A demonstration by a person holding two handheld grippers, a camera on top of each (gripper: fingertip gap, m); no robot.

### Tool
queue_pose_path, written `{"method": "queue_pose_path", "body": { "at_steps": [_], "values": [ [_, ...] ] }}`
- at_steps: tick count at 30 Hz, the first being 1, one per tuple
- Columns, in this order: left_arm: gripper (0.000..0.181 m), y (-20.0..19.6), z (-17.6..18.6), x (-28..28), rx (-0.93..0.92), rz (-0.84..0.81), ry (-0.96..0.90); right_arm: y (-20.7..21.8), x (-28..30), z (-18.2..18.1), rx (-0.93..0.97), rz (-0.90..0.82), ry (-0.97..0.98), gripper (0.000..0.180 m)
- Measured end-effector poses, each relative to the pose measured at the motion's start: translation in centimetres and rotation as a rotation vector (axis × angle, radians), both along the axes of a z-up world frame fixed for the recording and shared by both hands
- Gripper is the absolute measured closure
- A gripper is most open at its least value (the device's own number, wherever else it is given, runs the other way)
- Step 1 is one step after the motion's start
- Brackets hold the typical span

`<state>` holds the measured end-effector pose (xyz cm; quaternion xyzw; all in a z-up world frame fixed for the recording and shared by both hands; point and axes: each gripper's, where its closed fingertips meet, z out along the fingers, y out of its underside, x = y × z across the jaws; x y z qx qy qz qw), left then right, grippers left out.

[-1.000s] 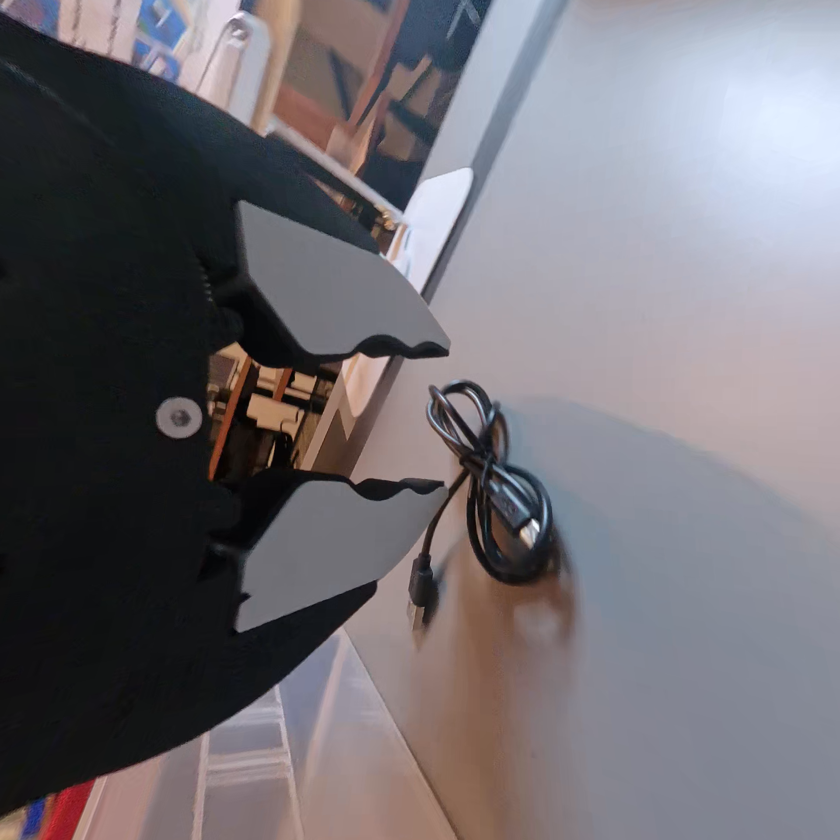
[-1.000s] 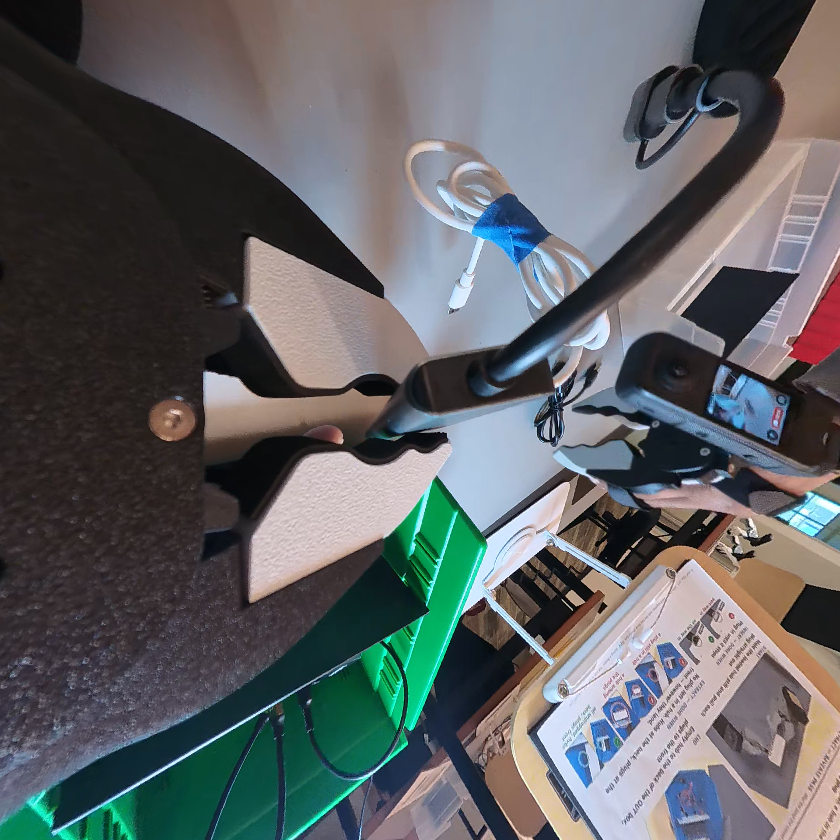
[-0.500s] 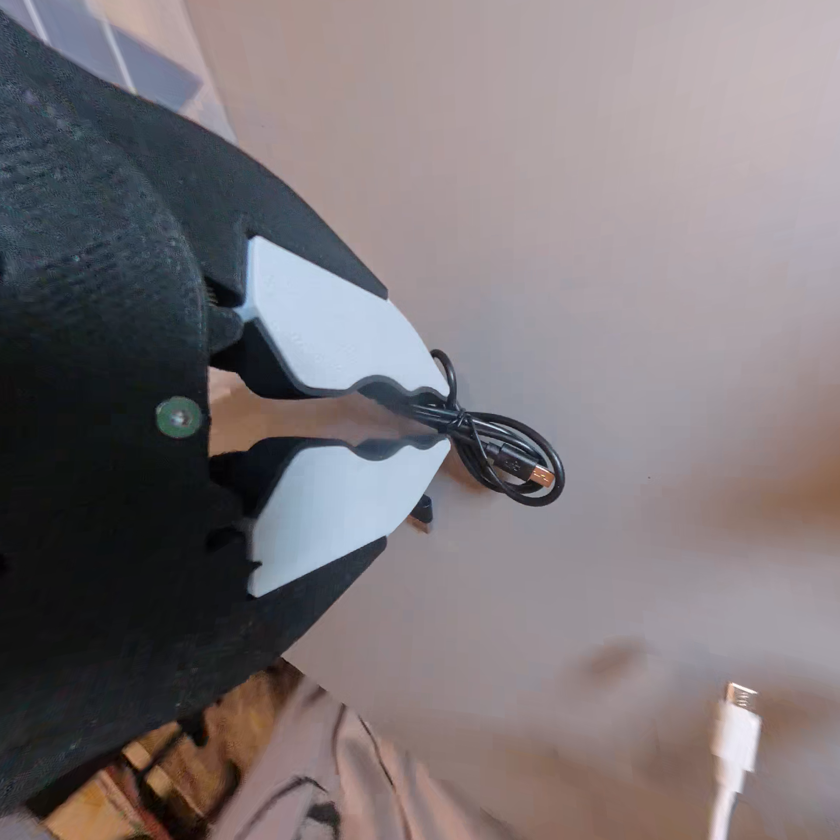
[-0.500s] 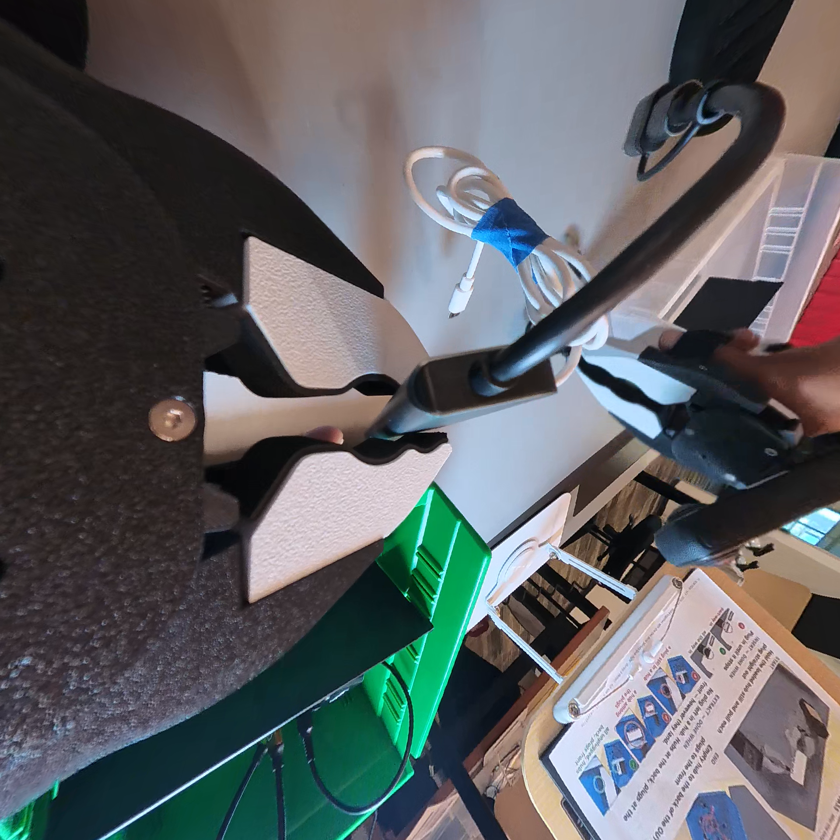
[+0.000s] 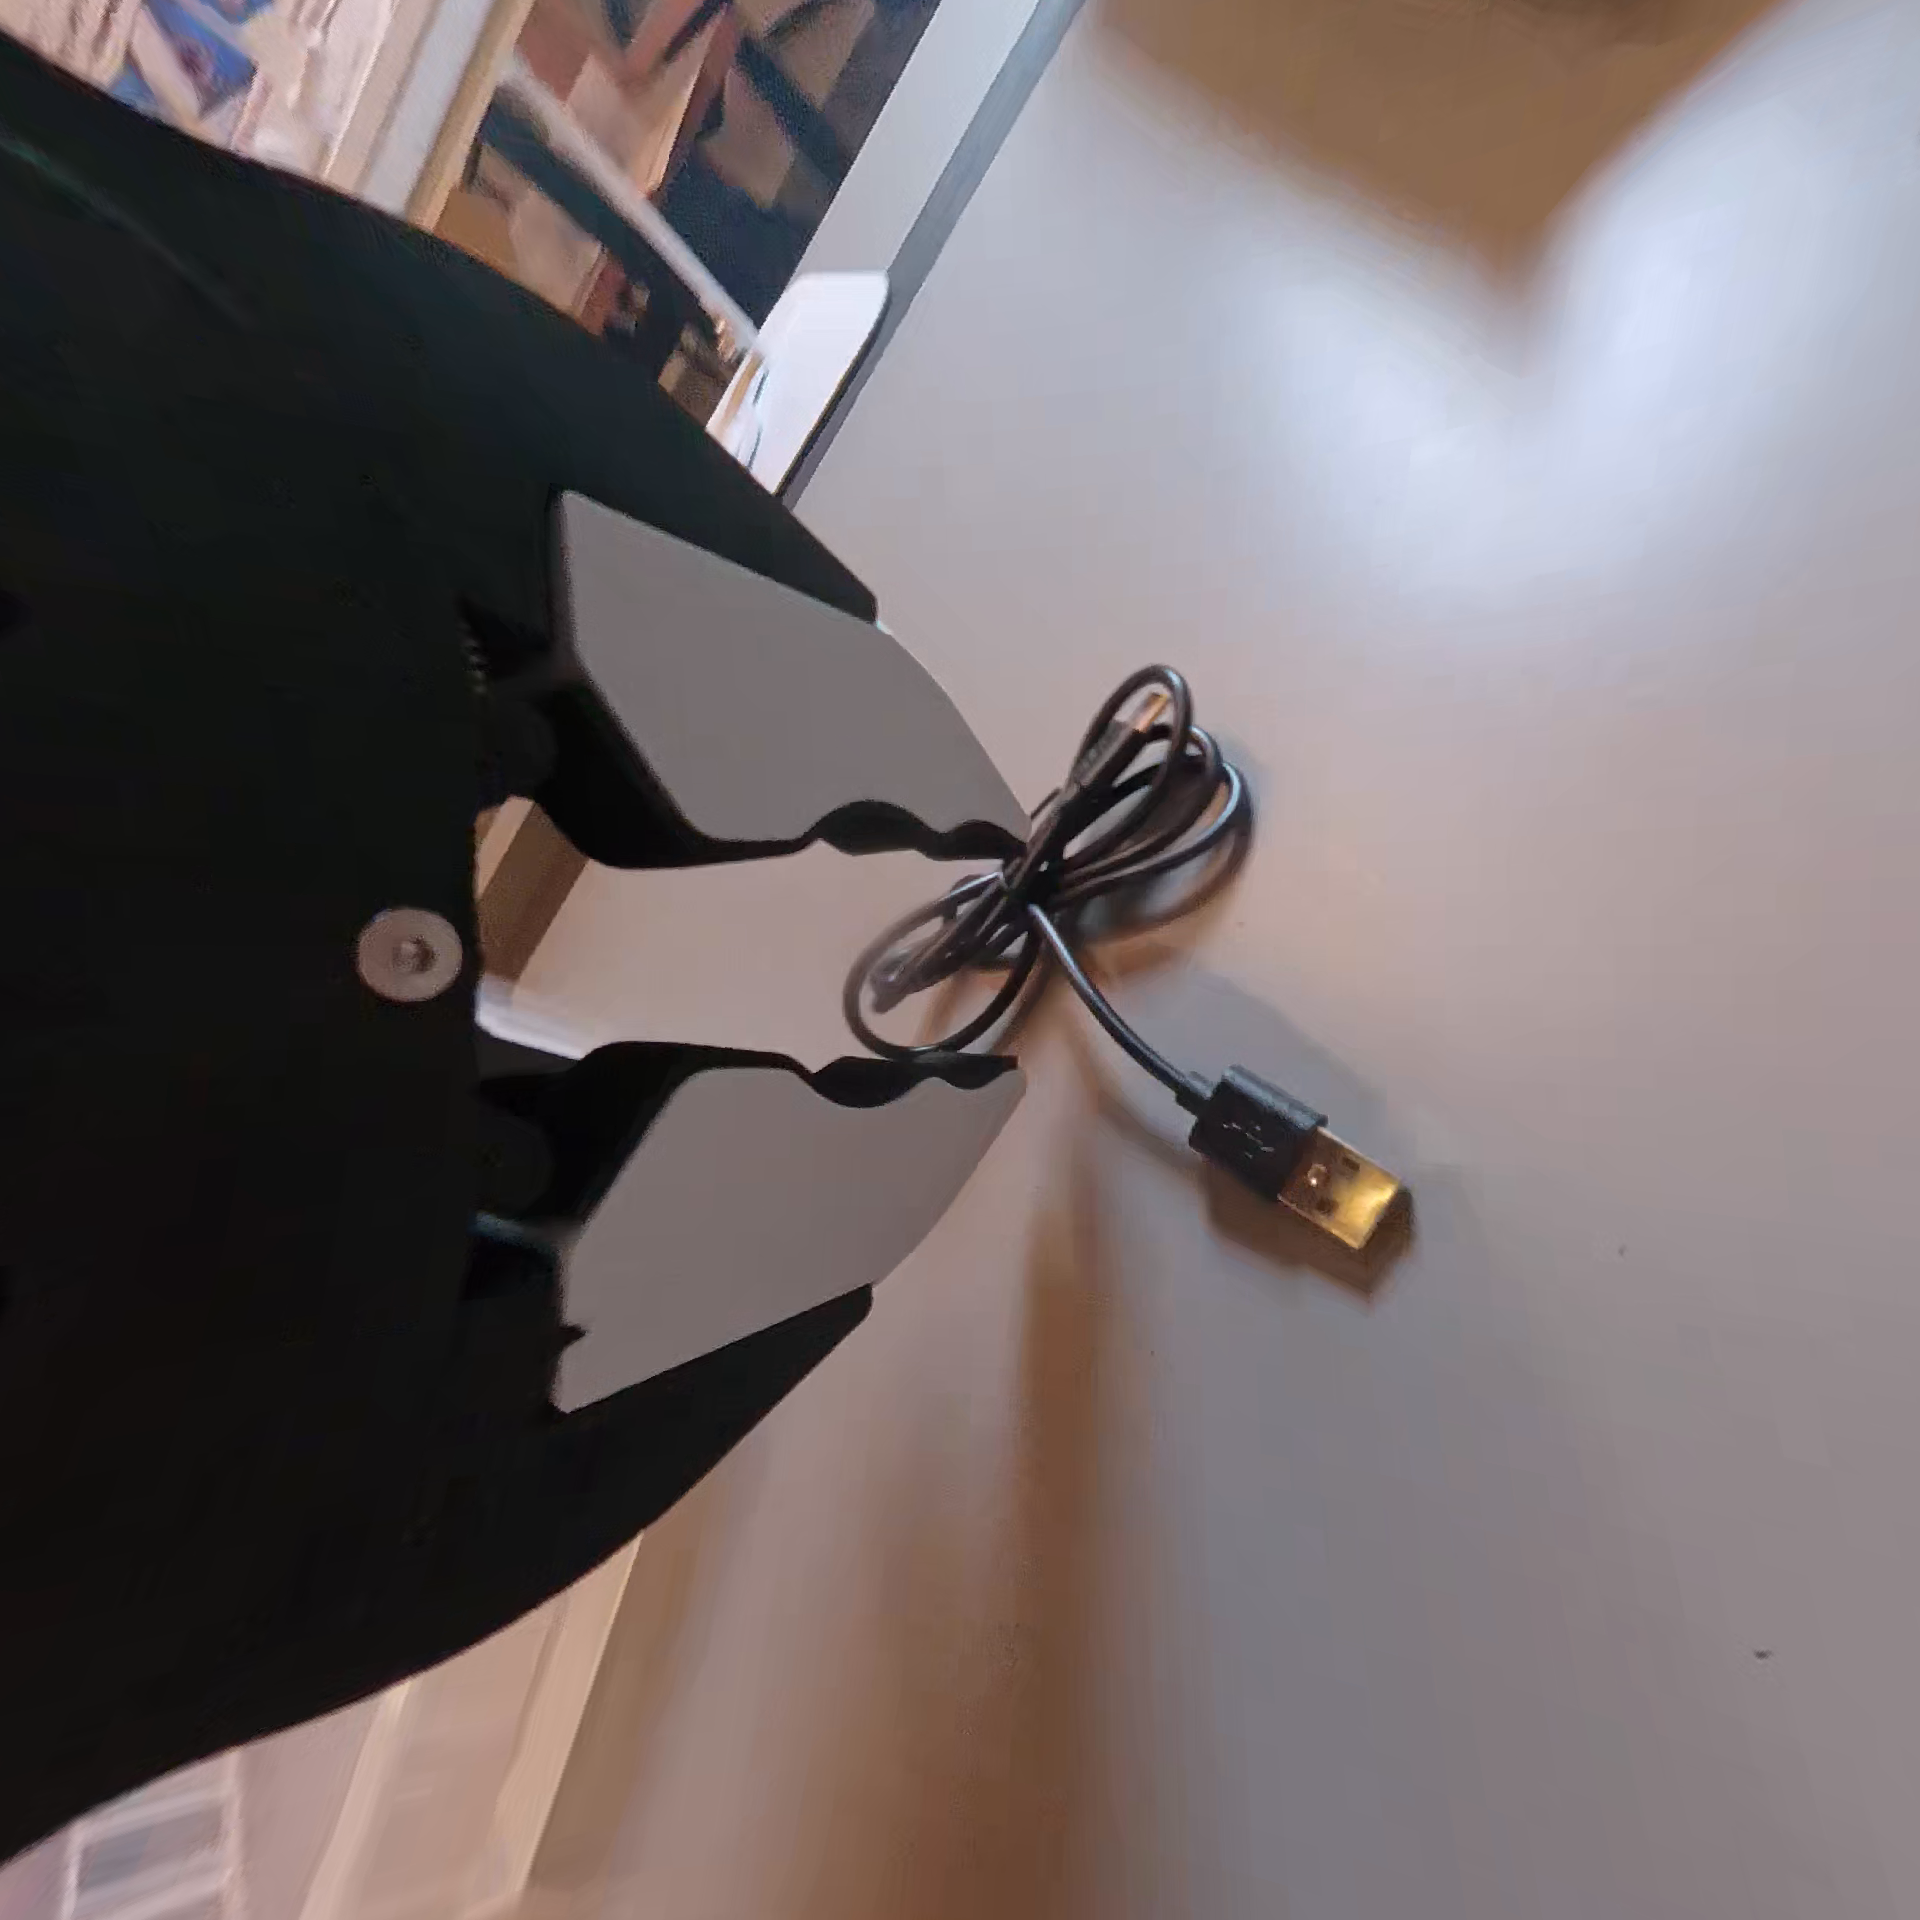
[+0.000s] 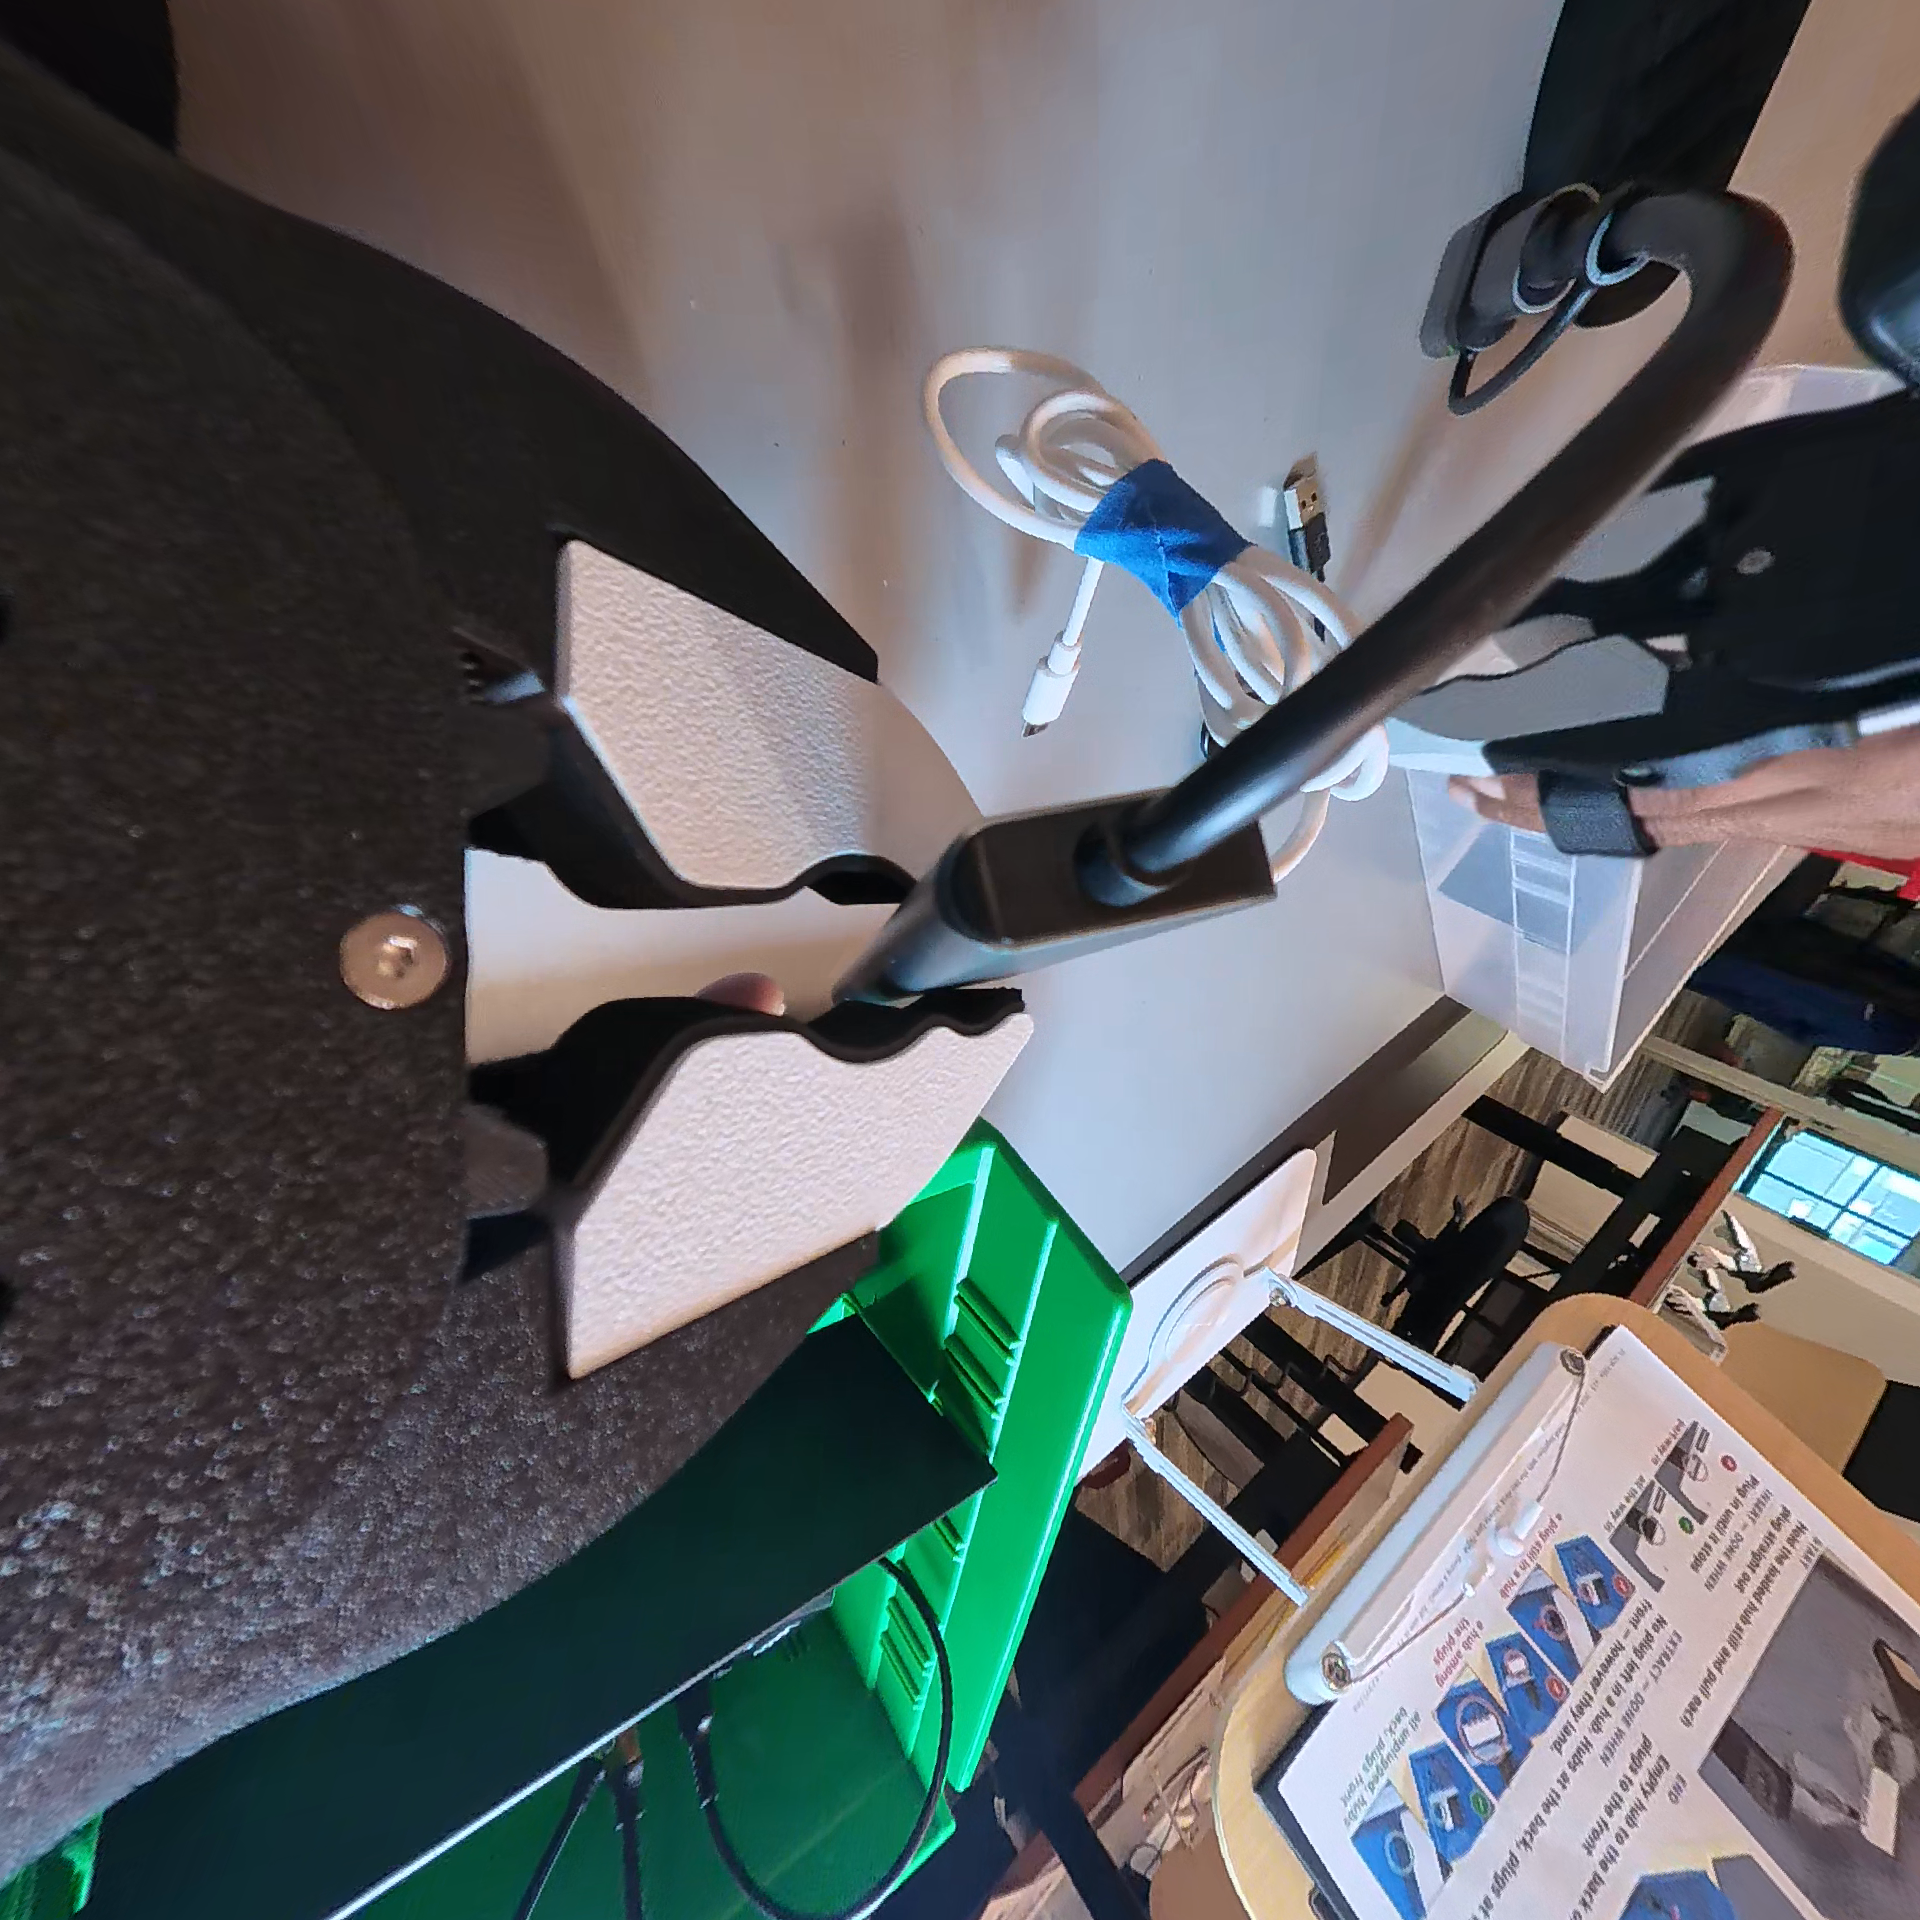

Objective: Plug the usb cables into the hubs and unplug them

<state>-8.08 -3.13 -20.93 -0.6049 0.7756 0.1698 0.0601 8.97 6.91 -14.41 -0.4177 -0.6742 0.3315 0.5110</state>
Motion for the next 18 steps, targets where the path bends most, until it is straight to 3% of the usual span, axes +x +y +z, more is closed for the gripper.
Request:
{"method": "queue_pose_path", "body": {
  "at_steps": [4, 6, 11, 14, 18],
  "values": [
    [0.147, -0.4, -1.4, 0.1, -0.028, -0.136, 0.043, 0.2, 0.1, 0.0, -0.008, -0.007, 0.003, 0.166],
    [0.157, -1.0, -1.9, 0.7, -0.06, -0.165, 0.029, 0.3, 0.1, 0.1, -0.013, -0.008, 0.004, 0.166],
    [0.176, -2.3, -2.2, 2.4, -0.144, -0.117, -0.054, 0.2, 0.2, -0.1, -0.017, 0.001, -0.003, 0.166],
    [0.177, -3.2, -2.3, 3.2, -0.244, 0.092, -0.149, 0.0, 0.2, 0.0, -0.01, 0.009, -0.003, 0.166],
    [0.177, -4.5, -1.9, 7.3, -0.425, 0.479, -0.448, -0.3, 0.2, 0.1, 0.003, 0.02, 0.0, 0.166]
  ]
}}
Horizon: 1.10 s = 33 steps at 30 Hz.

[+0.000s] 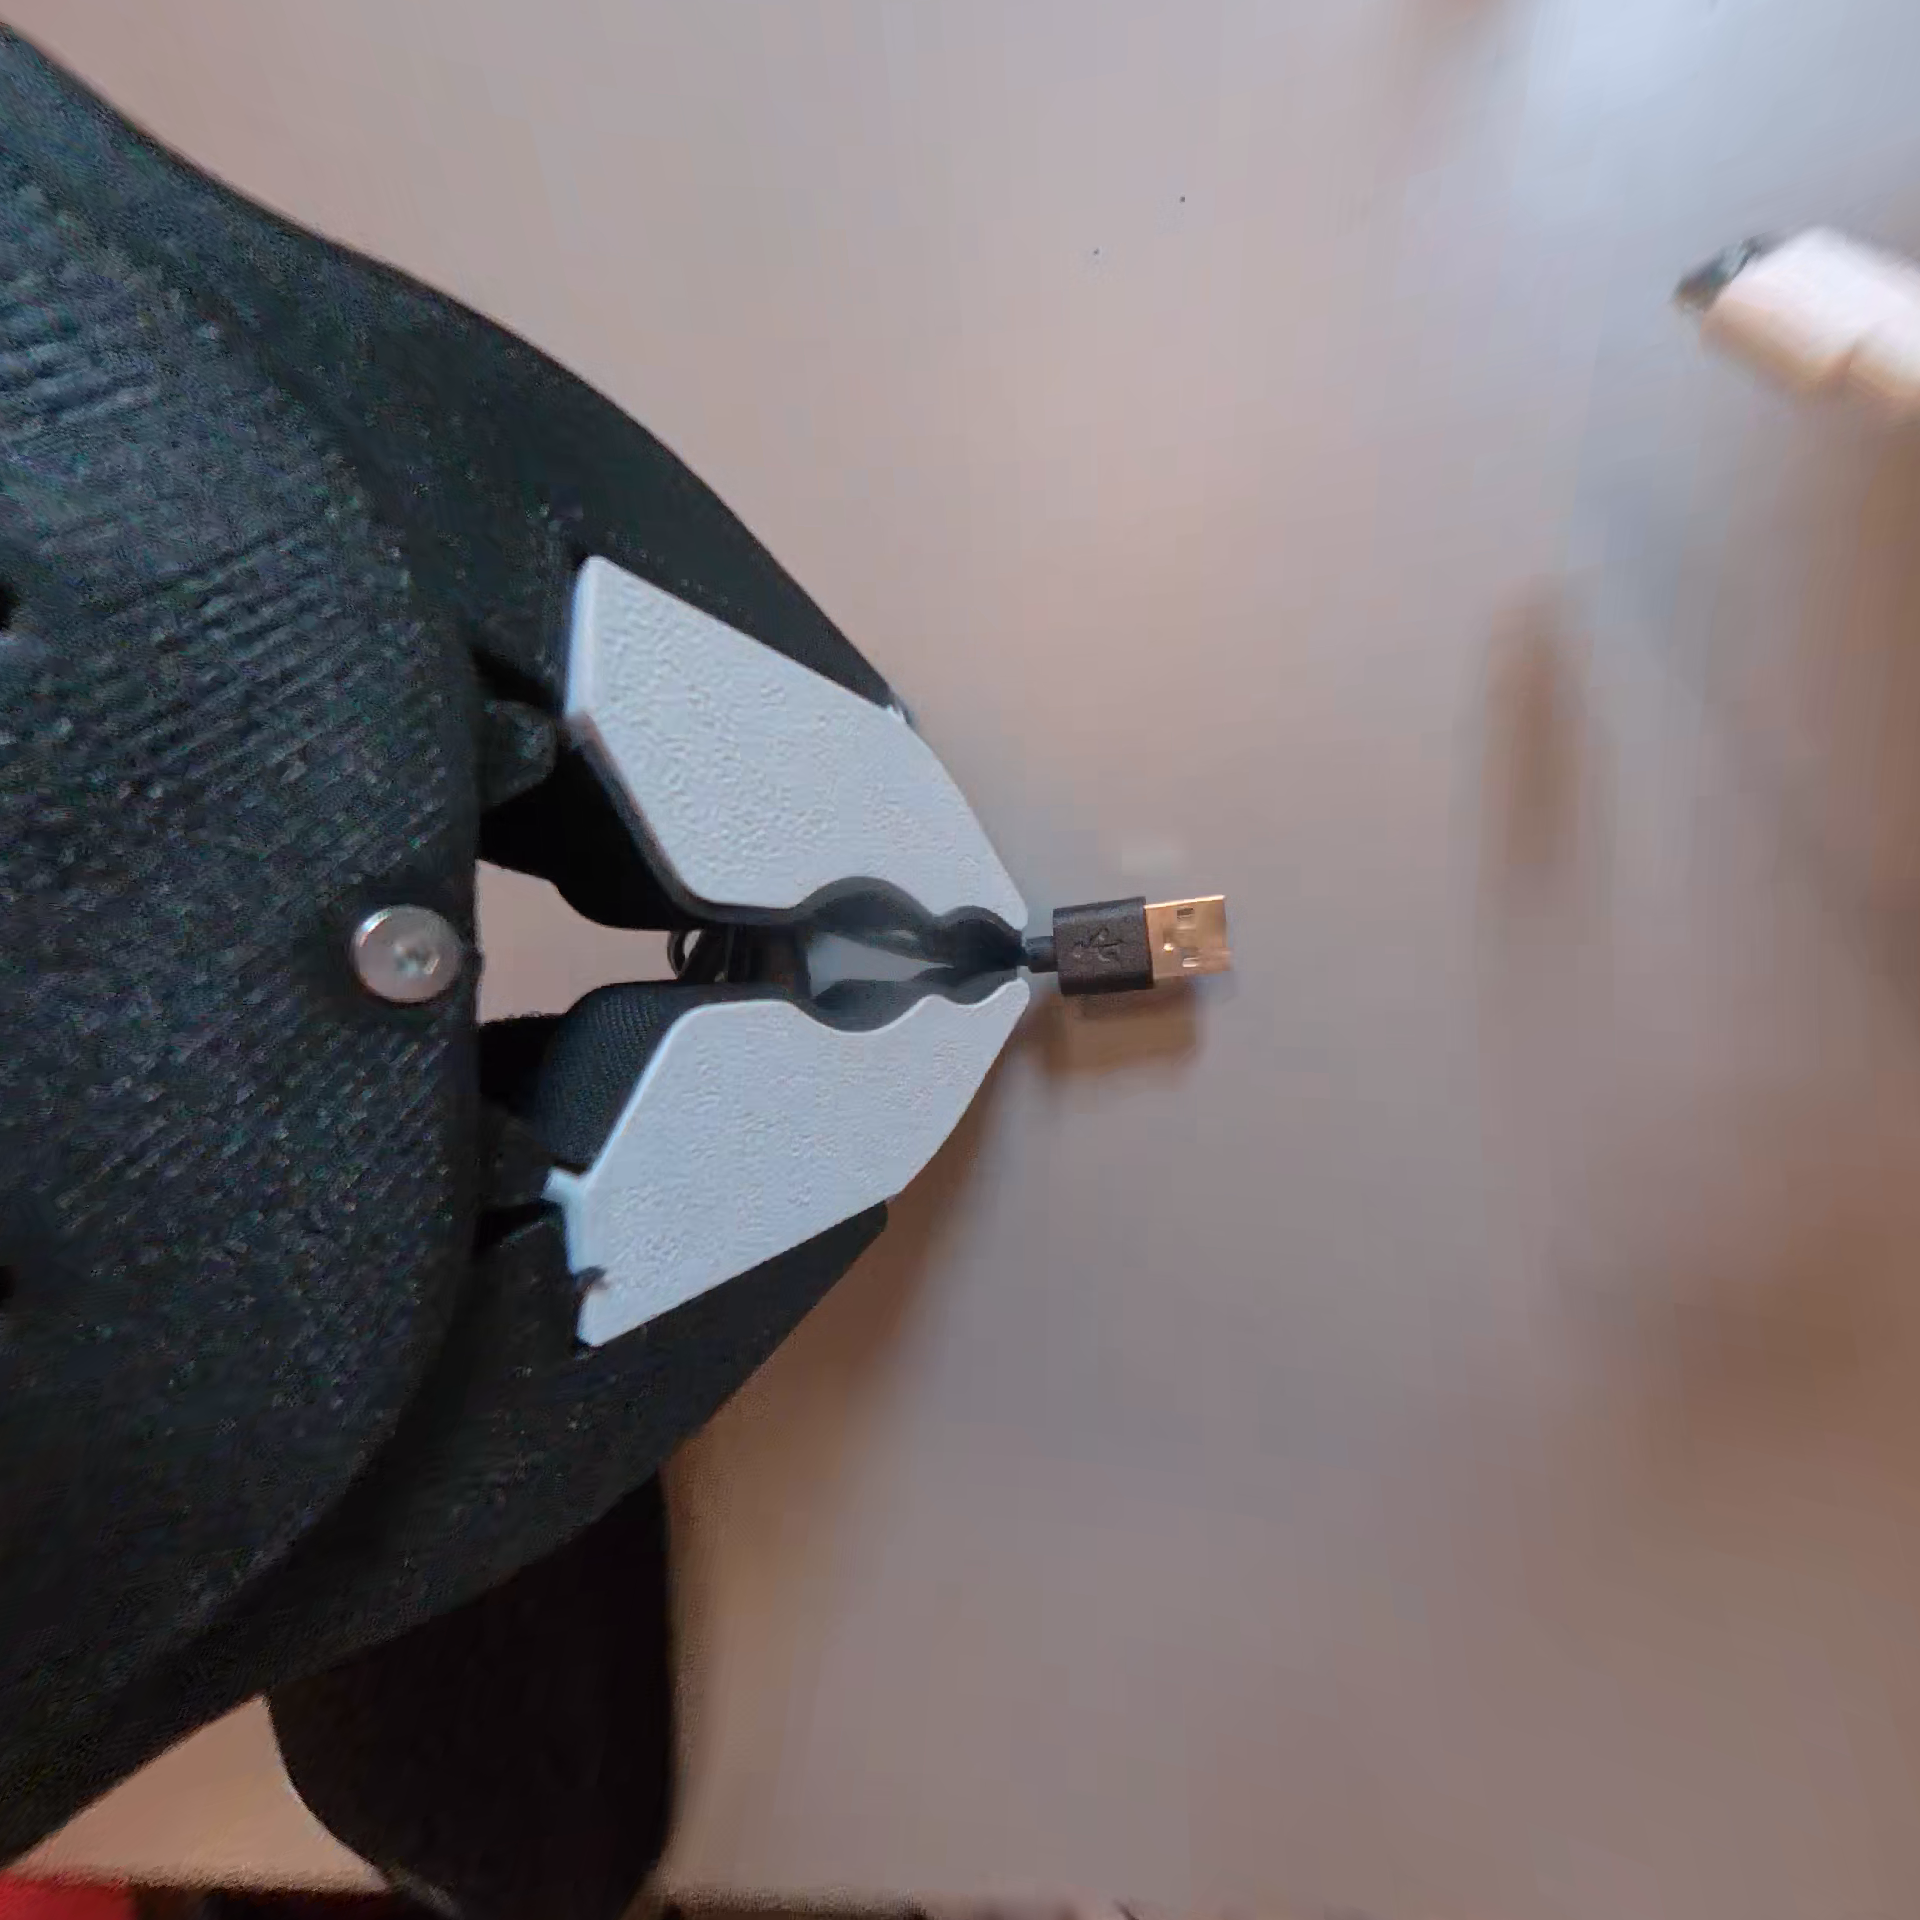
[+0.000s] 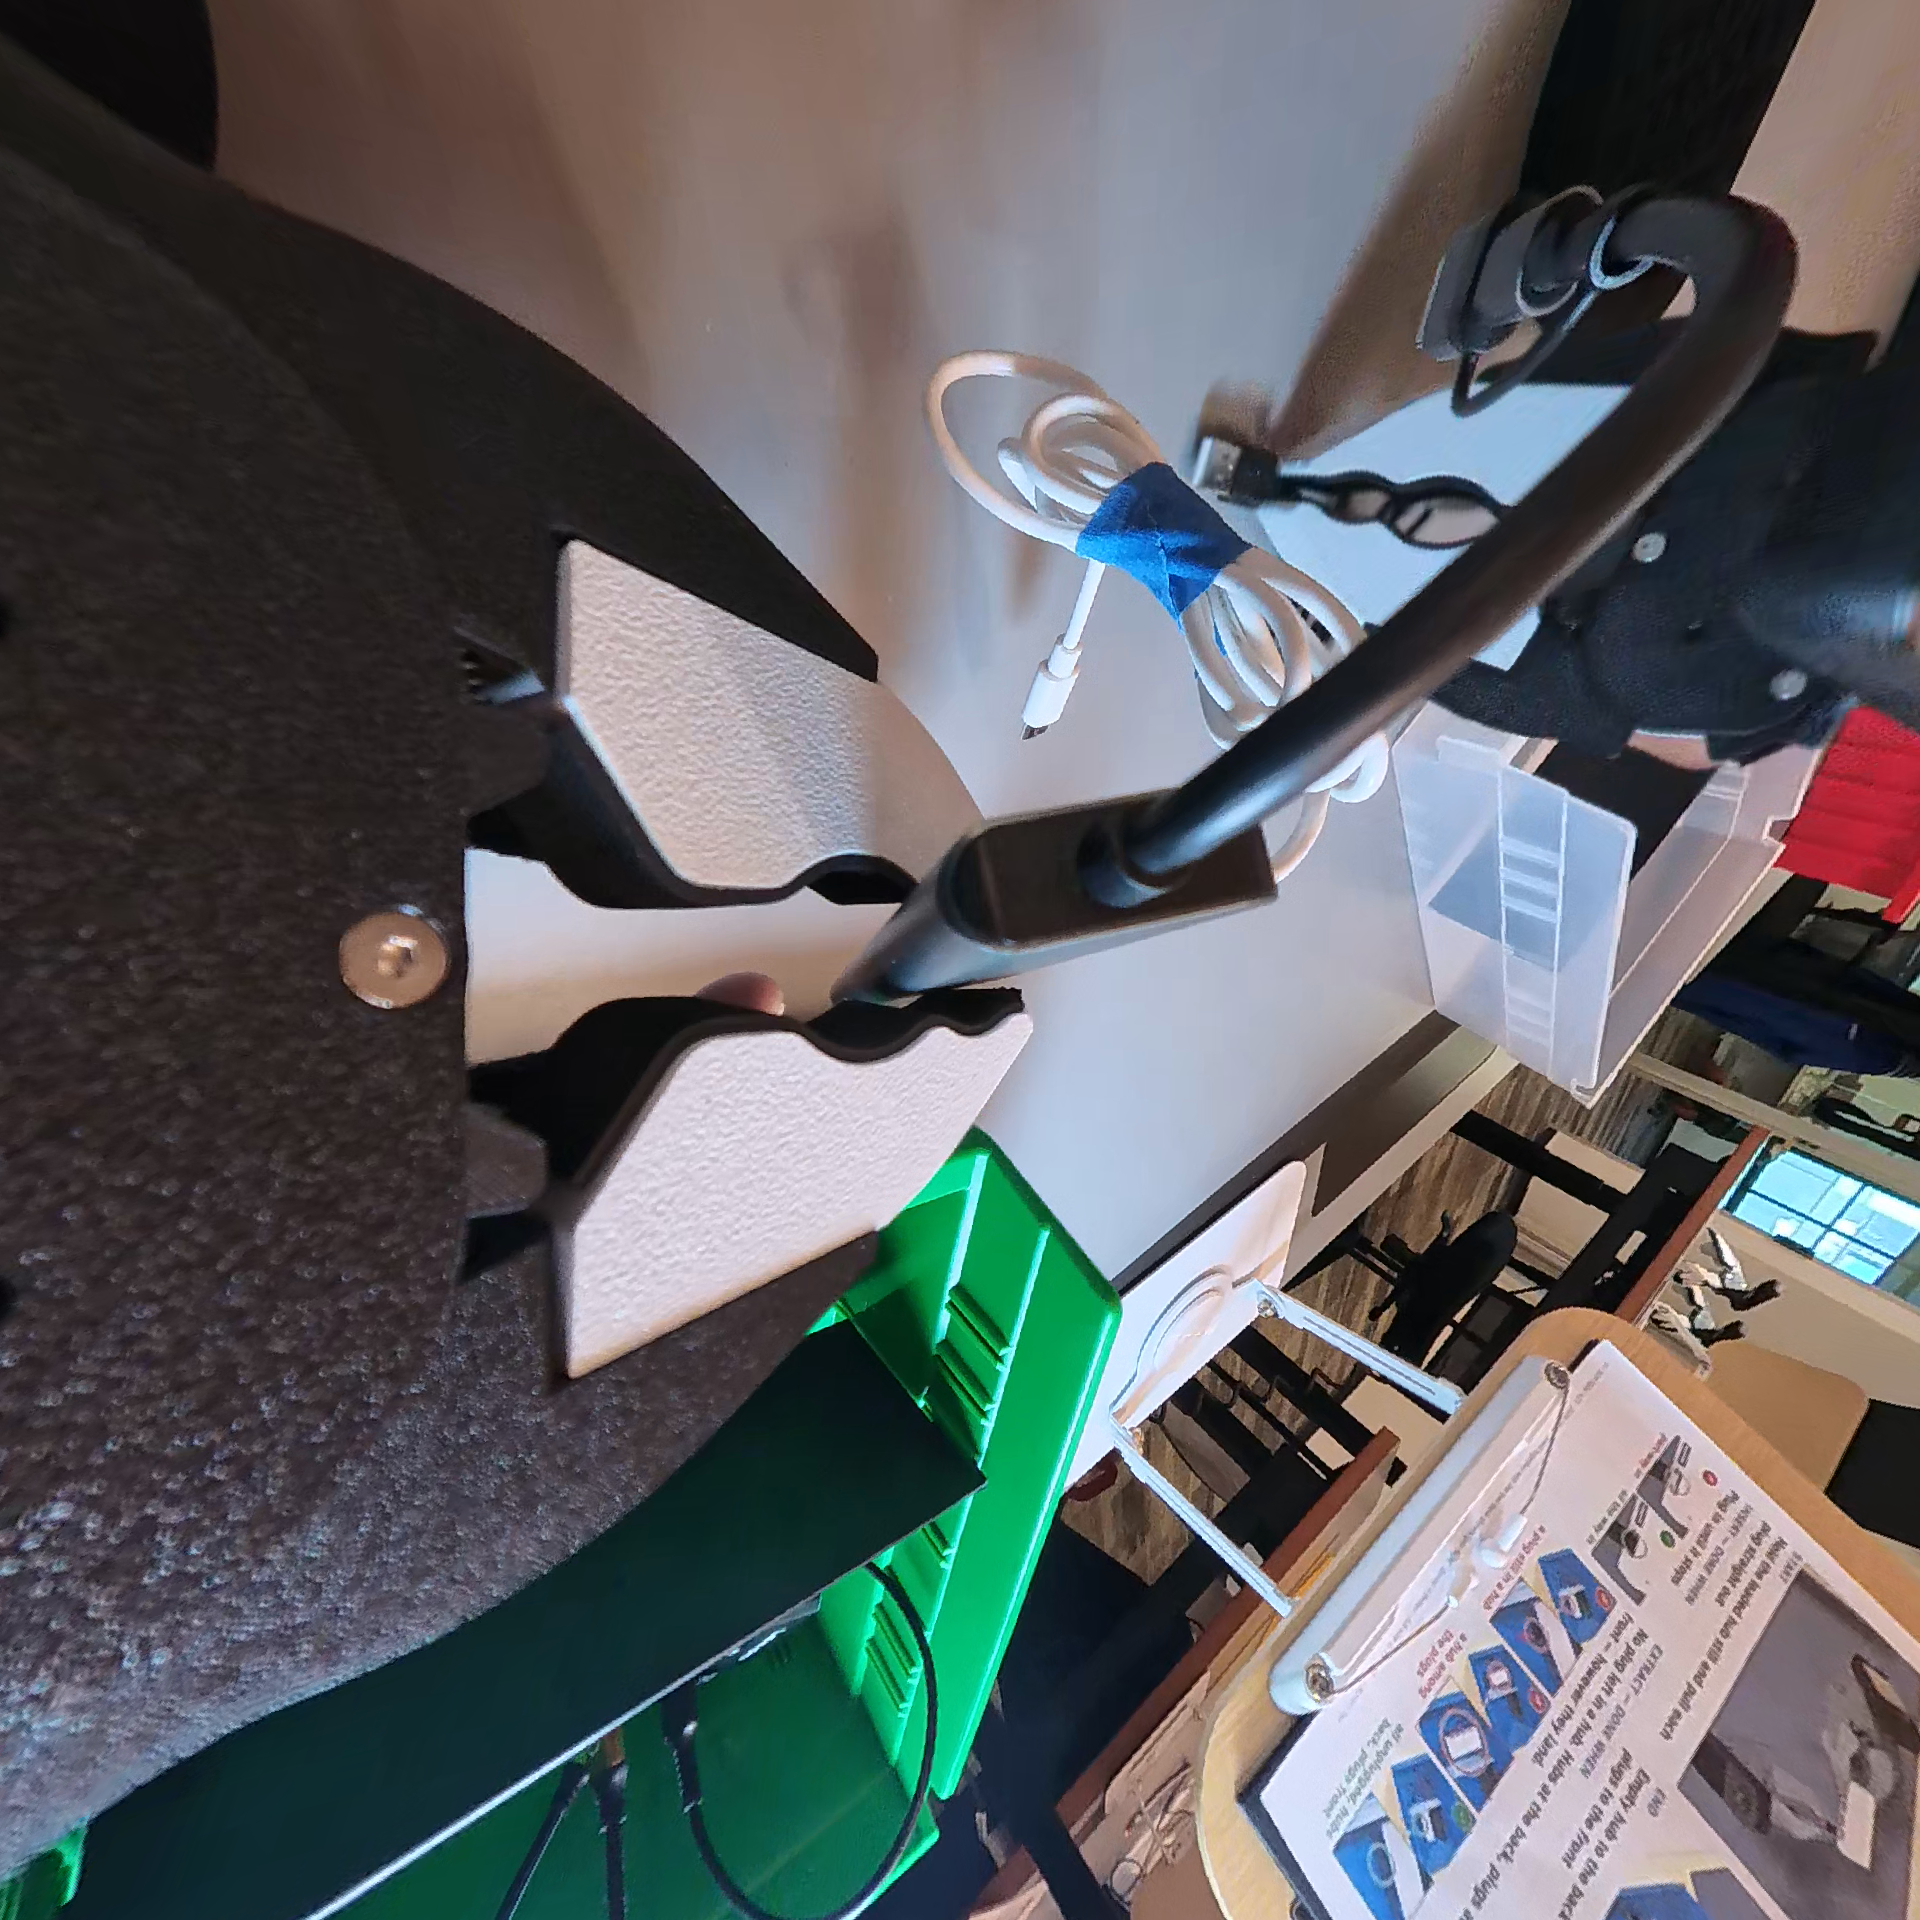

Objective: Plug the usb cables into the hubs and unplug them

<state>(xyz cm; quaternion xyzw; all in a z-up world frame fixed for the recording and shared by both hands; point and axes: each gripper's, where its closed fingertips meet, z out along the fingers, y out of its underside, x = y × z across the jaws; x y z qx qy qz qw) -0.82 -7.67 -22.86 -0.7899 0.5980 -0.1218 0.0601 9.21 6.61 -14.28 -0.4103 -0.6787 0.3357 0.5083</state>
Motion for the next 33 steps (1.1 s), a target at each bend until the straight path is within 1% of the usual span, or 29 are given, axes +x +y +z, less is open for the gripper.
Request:
{"method": "queue_pose_path", "body": {
  "at_steps": [2, 5, 8, 10, 12, 15, 19, 25, 33],
  "values": [
    [0.177, 0.7, 0.8, 1.1, 0.003, 0.124, -0.061, -0.3, 0.1, 0.0, 0.026, 0.016, 0.0, 0.166],
    [0.177, 2.7, 3.1, 2.3, 0.045, 0.29, -0.211, -0.9, 0.1, 0.1, 0.119, 0.034, 0.012, 0.166],
    [0.177, 4.3, 4.9, 2.7, 0.069, 0.416, -0.345, -1.2, -0.2, -0.2, 0.307, 0.014, 0.007, 0.166],
    [0.178, 4.5, 5.6, 3.8, 0.055, 0.442, -0.423, -1.6, -0.5, -0.5, 0.465, 0.002, -0.003, 0.166],
    [0.177, 4.7, 5.7, 5.0, 0.043, 0.439, -0.447, -2.5, -0.9, -0.6, 0.598, 0.006, 0.003, 0.167],
    [0.177, 4.7, 5.4, 7.0, -0.014, 0.405, -0.472, -3.9, -1.4, -0.4, 0.689, 0.026, 0.042, 0.167],
    [0.177, 4.2, 5.2, 7.8, -0.086, 0.346, -0.408, -5.1, -1.4, -0.7, 0.734, 0.069, 0.054, 0.167],
    [0.177, 3.0, 5.5, 7.6, -0.129, 0.271, -0.227, -6.3, -1.9, -1.5, 0.757, 0.117, 0.034, 0.168],
    [0.177, 3.6, 5.7, 7.8, -0.18, 0.28, -0.124, -6.4, -2.2, -2.3, 0.803, 0.103, -0.002, 0.168]
  ]
}}
